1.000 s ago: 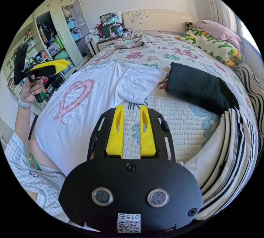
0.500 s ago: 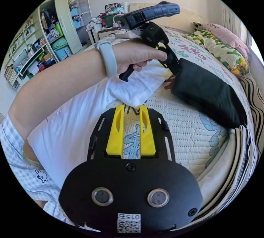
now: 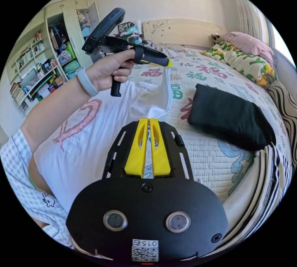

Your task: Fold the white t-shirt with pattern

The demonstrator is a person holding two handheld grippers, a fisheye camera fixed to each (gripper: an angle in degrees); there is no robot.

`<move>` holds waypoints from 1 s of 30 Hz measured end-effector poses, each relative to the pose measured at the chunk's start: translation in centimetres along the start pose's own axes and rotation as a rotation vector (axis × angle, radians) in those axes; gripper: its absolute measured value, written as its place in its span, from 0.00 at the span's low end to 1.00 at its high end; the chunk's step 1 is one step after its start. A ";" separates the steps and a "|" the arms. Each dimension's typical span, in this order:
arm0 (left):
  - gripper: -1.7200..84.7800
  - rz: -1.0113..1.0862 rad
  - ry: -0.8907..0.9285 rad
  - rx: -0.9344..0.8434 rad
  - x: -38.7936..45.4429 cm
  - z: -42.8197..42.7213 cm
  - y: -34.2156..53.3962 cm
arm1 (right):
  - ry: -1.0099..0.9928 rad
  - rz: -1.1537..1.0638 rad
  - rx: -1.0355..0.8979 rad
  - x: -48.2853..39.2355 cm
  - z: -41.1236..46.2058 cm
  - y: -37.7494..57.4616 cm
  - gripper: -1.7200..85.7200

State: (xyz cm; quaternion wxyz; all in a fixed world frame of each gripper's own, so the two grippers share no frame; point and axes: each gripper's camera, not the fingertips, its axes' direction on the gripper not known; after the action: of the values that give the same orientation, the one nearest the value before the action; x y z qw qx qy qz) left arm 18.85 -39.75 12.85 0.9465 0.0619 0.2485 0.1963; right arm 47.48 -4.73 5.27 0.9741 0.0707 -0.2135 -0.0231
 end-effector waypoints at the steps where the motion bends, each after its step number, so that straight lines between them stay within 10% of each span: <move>1: 0.02 -0.004 0.007 0.035 -1.4 -2.3 0.9 | -0.008 -0.044 0.007 -1.2 -0.4 -0.6 0.02; 14: 0.10 -0.166 -0.085 -0.130 -15.7 -11.3 21.3 | -0.106 -0.392 -0.291 -10.6 6.1 -2.0 0.10; 30: 0.04 -0.125 -0.012 -0.133 -18.7 -8.6 18.9 | 0.025 -0.292 -0.291 -7.3 9.5 -3.7 0.06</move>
State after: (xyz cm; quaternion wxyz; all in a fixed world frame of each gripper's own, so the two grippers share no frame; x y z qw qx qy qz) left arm -6.79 -29.82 17.81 0.9604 -0.0156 0.2327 0.1526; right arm 36.84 -9.01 10.24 0.9630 -0.0403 -0.1832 -0.1936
